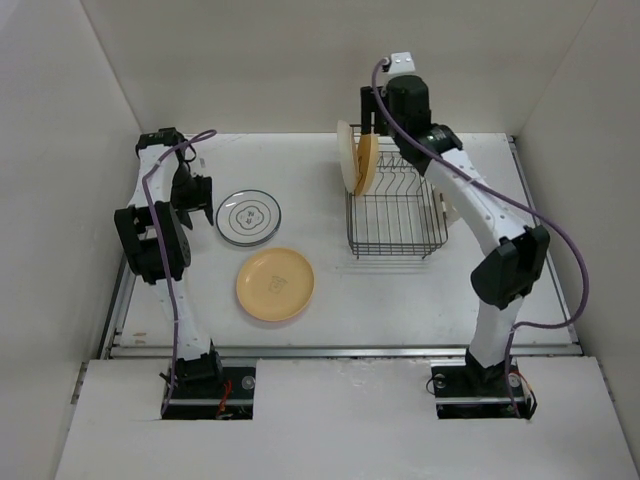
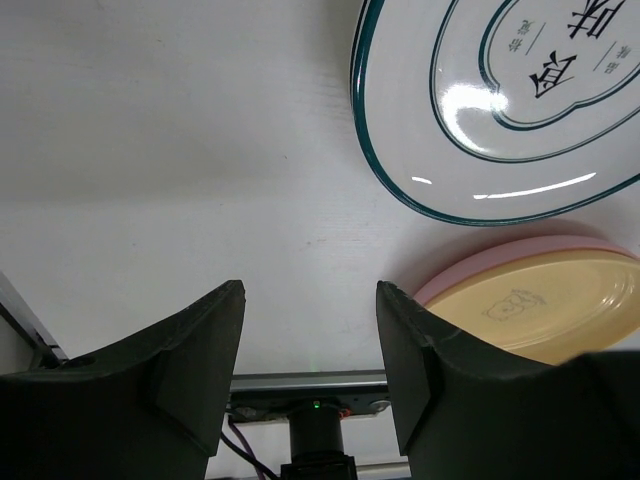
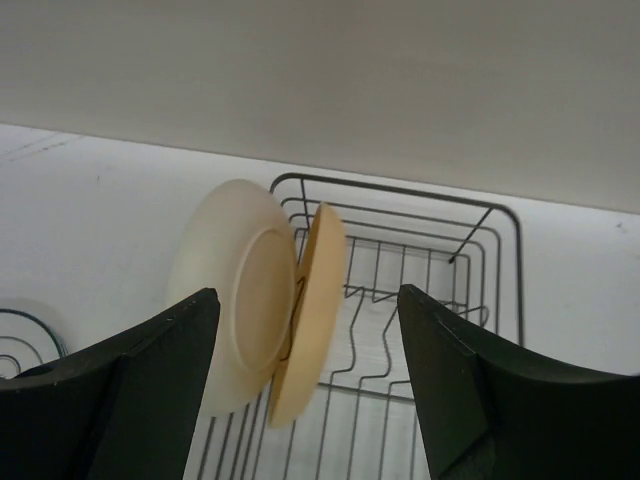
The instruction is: Unload the plates from the dish rack
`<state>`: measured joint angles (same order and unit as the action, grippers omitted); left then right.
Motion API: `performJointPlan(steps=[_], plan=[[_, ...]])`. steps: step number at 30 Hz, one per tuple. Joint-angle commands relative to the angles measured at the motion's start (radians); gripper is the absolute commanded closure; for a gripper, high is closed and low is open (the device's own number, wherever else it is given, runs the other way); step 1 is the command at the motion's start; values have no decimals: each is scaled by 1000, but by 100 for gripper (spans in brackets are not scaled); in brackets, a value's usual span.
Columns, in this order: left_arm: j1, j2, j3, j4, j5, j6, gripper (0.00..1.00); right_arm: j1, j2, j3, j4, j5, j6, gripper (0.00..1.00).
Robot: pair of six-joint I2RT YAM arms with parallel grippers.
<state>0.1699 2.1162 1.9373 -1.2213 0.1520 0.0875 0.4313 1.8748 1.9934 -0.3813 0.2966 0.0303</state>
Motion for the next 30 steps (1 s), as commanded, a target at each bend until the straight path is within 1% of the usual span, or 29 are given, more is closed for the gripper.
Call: performJointPlan(steps=[1, 2, 3, 5, 9, 11, 12, 13, 14, 17, 18, 21, 25, 27, 30], plan=[[-1, -96, 20, -32, -2, -6, 48, 14, 110, 44, -120, 137, 137, 22], [-1, -96, 8, -32, -2, -6, 48, 26, 151, 85, -172, 221, 169, 22], [-1, -107, 8, -32, -2, -6, 48, 26, 168, 100, -192, 254, 228, 22], [-1, -119, -20, -32, -2, -6, 48, 26, 181, 110, -205, 303, 263, 24], [-1, -131, -43, -32, -11, -6, 48, 26, 242, 110, -205, 303, 290, 27], [-1, -140, -43, -32, -11, -6, 48, 26, 273, 123, -205, 280, 290, 27], [-1, -140, -43, -32, -11, -6, 48, 26, 285, 134, -188, 254, 272, 29], [-1, -140, -43, -32, -11, -6, 48, 26, 296, 125, -174, 254, 258, 33], [-1, -140, -43, -32, -20, -6, 48, 26, 311, 125, -165, 254, 249, 43], [-1, -140, -43, -32, -20, -6, 48, 26, 320, 136, -175, 263, 240, 65], [-1, -140, -43, -32, -20, -6, 48, 26, 304, 136, -176, 272, 240, 77], [-1, -150, -43, -32, -43, -6, 48, 37, 244, 104, -131, 298, 203, 83], [-1, -141, -31, -32, -43, -6, 48, 59, 207, 134, -108, 416, 168, 100], [-1, -140, -18, -32, -43, 3, 48, 70, 216, 197, -148, 518, 155, 100], [-1, -140, -9, -32, -43, 3, 48, 112, 227, 228, -157, 650, 97, 100]])
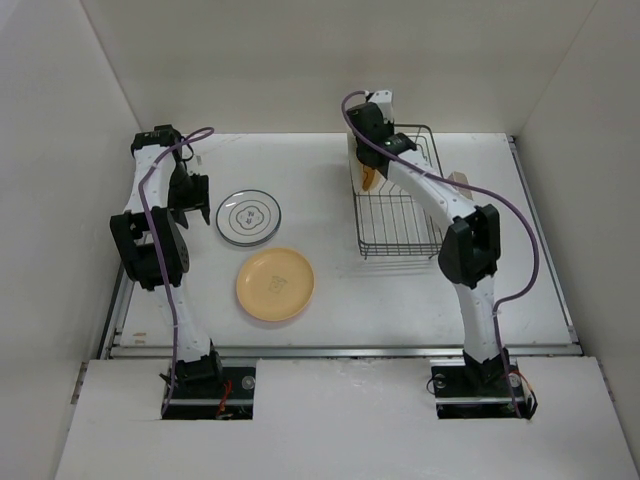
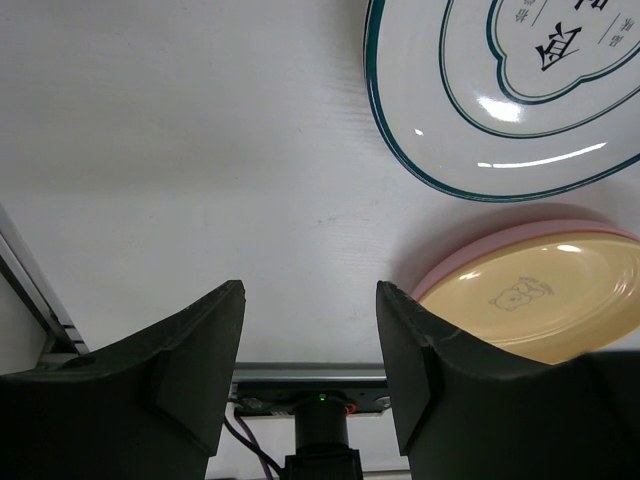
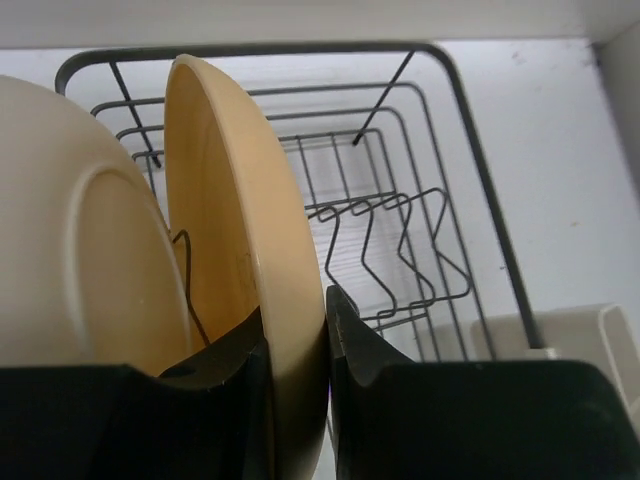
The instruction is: Unload the plates from the dish rack
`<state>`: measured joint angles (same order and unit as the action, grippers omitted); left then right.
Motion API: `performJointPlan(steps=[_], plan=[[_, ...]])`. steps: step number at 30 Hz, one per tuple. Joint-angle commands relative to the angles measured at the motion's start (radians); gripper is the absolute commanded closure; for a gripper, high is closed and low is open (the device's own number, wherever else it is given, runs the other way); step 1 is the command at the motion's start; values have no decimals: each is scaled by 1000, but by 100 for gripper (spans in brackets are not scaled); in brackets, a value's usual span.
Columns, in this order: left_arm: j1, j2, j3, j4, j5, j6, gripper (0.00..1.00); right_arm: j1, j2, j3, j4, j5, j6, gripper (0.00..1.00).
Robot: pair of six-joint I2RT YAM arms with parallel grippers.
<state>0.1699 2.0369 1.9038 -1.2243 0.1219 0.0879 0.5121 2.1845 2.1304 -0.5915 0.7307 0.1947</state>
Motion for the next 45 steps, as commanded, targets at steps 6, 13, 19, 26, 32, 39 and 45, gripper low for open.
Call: performJointPlan(steps=[6, 13, 19, 26, 32, 39, 45], plan=[[-1, -61, 44, -38, -22, 3, 48, 82, -71, 45, 203, 499, -284, 100], [-1, -61, 54, -47, -22, 3, 48, 82, -91, 33, 282, 573, -374, 100], [-1, -70, 54, -58, -31, 3, 48, 109, -254, 10, 291, 515, -362, 100], [20, -80, 35, -49, 19, -8, 48, 152, -577, -160, 208, -327, -178, 100], [45, -80, 35, -49, 53, -17, 48, 239, -455, -294, 170, -1075, -169, 100], [54, -121, -9, -40, 44, -17, 48, 292, -223, -296, 166, -1215, -95, 100], [63, -130, -18, -40, 35, -17, 48, 292, -164, -329, 148, -1185, -104, 97]])
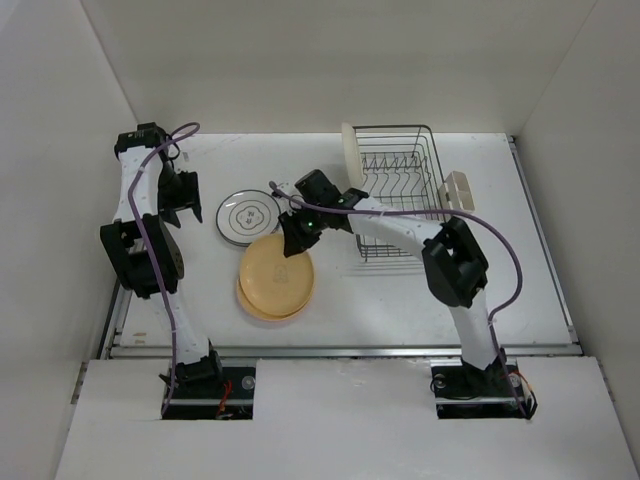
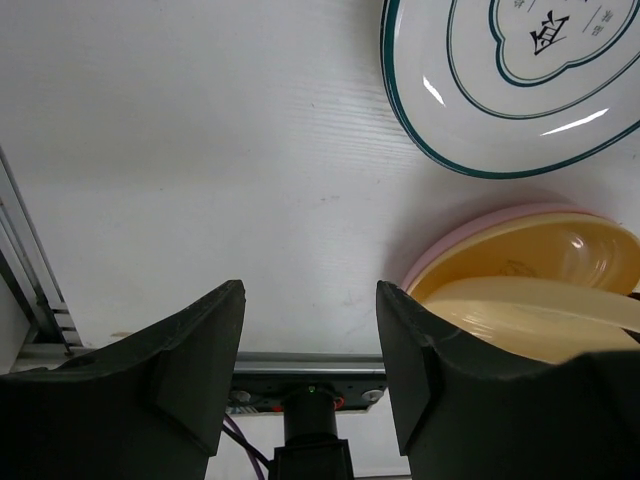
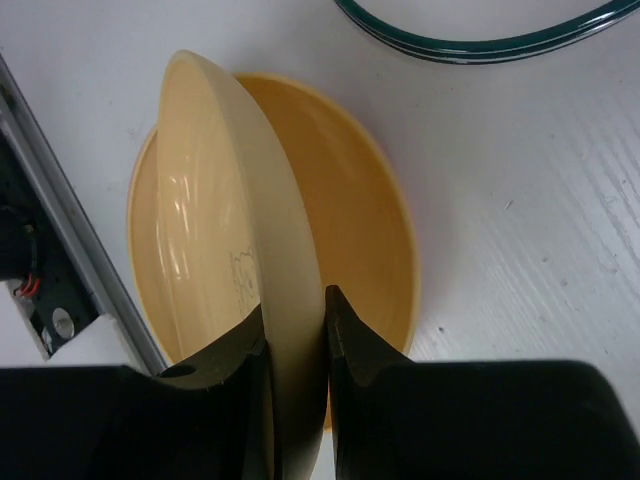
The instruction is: Unload the plates from the dish rack
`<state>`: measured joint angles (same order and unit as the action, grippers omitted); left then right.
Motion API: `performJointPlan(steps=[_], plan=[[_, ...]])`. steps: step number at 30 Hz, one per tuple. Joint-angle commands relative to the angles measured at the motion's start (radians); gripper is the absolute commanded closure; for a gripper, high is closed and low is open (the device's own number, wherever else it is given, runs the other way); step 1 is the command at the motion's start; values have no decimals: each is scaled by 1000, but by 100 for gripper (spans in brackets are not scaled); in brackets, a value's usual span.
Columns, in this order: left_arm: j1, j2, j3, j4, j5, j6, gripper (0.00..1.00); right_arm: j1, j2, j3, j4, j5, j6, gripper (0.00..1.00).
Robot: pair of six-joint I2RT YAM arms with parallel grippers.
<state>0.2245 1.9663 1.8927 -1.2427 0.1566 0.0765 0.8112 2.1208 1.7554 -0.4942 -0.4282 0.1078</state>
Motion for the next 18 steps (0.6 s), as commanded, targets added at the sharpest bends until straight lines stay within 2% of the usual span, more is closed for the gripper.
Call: performJointPlan(steps=[1, 2, 4, 6, 9, 10, 13, 14, 18], plan=[[9, -60, -7, -21, 0, -6, 48, -7, -82, 46, 37, -15, -17, 93], [9, -60, -7, -21, -9, -6, 48, -7, -73, 46, 25, -4, -26, 77], [9, -60, -7, -21, -9, -6, 48, 2, -53, 56, -13, 43, -26, 53], [9, -60, -7, -21, -9, -6, 48, 12, -38, 65, -49, 112, -36, 39], [9, -60, -7, -21, -9, -6, 48, 35, -38, 87, -63, 224, -59, 32], [9, -60, -7, -21, -9, -6, 48, 55, -38, 87, -63, 318, -59, 29], [9, -60, -7, -21, -9, -6, 48, 86, -38, 96, -75, 486, -79, 28], [9, -60, -7, -21, -9, -6, 48, 100, -29, 105, -84, 597, -79, 28], [9, -60, -7, -21, -9, -6, 48, 100, -57, 115, -93, 733, -68, 28]])
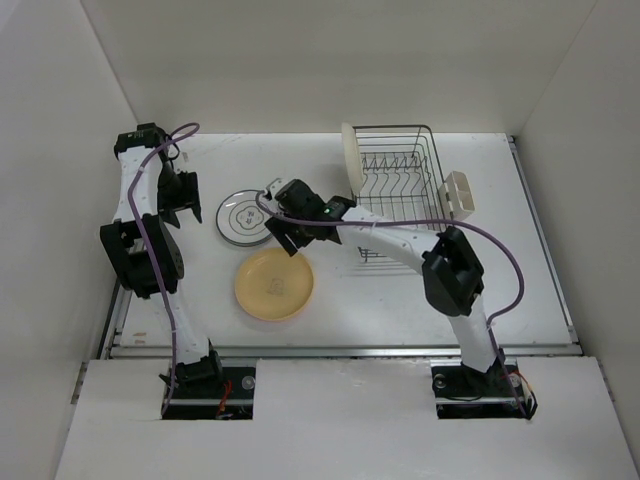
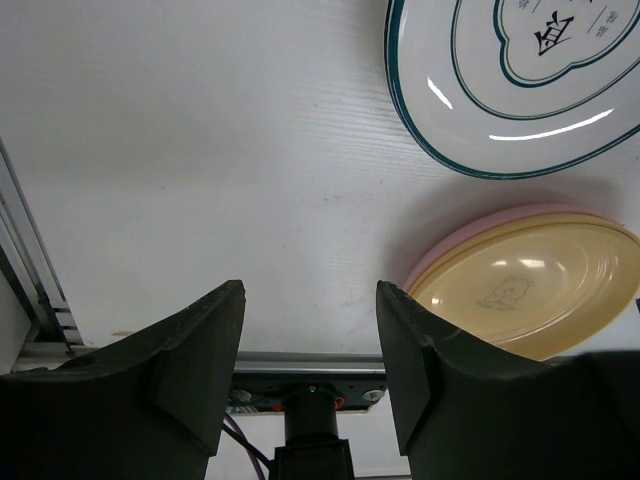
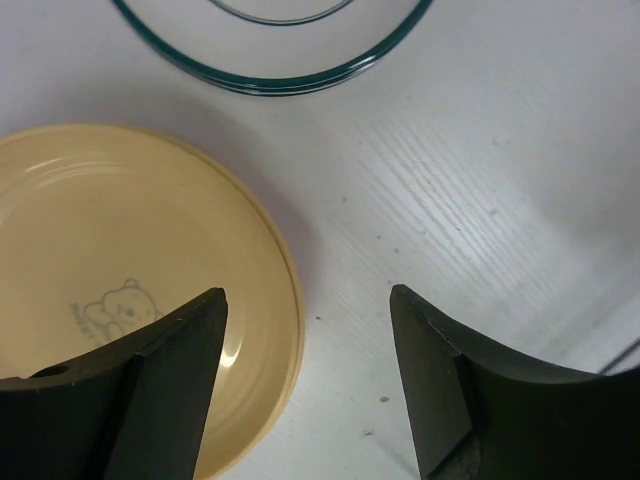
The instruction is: Unload the plates from the dish rack
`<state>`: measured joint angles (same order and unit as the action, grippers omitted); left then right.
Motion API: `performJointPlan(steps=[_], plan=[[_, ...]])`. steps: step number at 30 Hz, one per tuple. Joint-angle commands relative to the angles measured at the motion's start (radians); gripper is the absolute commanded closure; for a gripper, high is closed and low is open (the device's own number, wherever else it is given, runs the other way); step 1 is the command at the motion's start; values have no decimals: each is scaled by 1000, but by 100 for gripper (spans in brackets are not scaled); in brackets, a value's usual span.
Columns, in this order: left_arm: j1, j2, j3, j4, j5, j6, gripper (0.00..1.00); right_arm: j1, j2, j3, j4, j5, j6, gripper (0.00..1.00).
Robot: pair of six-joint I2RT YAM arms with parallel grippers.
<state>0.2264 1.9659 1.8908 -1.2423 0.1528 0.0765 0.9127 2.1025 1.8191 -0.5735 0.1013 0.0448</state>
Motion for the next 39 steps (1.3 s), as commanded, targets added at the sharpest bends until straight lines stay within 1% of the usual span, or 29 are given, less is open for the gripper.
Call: performJointPlan(steps=[1, 3, 5, 6, 8, 9, 10, 11, 12, 13, 14, 16, 18, 20, 22, 25, 26, 27, 29, 30, 32, 36, 37, 39], plan=[[7, -59, -6, -22, -6, 3, 48, -1, -54, 61, -3, 215, 7, 27], [7, -59, -6, -22, -6, 3, 48, -1, -93, 92, 29, 231, 33, 24], [7, -59, -6, -22, -15, 3, 48, -26, -137, 133, 40, 268, 99, 23], [7, -59, -6, -22, -15, 3, 48, -35, -137, 194, 40, 344, 121, 23], [7, -59, -6, -22, -15, 3, 48, -48, -137, 259, 40, 476, 171, 21], [7, -59, -6, -22, -15, 3, 48, -48, -118, 285, 31, 558, 182, 17], [7, -59, -15, -22, -15, 3, 48, -48, -80, 339, 21, 706, 182, 15], [7, -59, -15, -13, -15, 3, 48, -60, -53, 370, 9, 757, 182, 12], [7, -59, -15, -13, -15, 3, 48, -69, -24, 405, -8, 788, 182, 12], [7, -59, -15, -13, -15, 3, 48, -89, 6, 477, -49, 804, 182, 11], [7, -59, -15, -13, -15, 3, 48, -98, 60, 509, -71, 820, 182, 11], [7, -59, -15, -13, -15, 3, 48, -113, 88, 542, -83, 857, 216, 11], [7, -59, -15, -13, -15, 3, 48, -146, 100, 542, -72, 870, 216, 11], [7, -59, -15, -13, -15, 3, 48, -178, 109, 562, -36, 829, 216, 11], [7, -59, -15, -13, -15, 3, 48, -198, 149, 578, -35, 784, 216, 11], [7, -59, -15, -13, -6, -6, 48, -221, 200, 603, -26, 758, 225, 14], [7, -59, -15, -13, -6, -6, 48, -233, 200, 614, -26, 758, 225, 17], [7, -59, -15, -13, -6, -6, 48, -245, 214, 614, -17, 730, 225, 19], [7, -59, -15, -13, -6, -6, 48, -258, 226, 614, -8, 730, 225, 22], [7, -59, -15, -13, -6, -6, 48, -258, 241, 614, -8, 730, 234, 28], [7, -59, -15, -13, -6, -6, 48, -285, 257, 614, -8, 730, 234, 38], [7, -59, -15, -13, -6, -6, 48, -294, 267, 603, -8, 770, 234, 68], [7, -59, -15, -13, -6, -6, 48, -294, 255, 592, -8, 770, 234, 84], [7, -59, -15, -13, -6, -6, 48, -294, 229, 574, -8, 779, 234, 97]])
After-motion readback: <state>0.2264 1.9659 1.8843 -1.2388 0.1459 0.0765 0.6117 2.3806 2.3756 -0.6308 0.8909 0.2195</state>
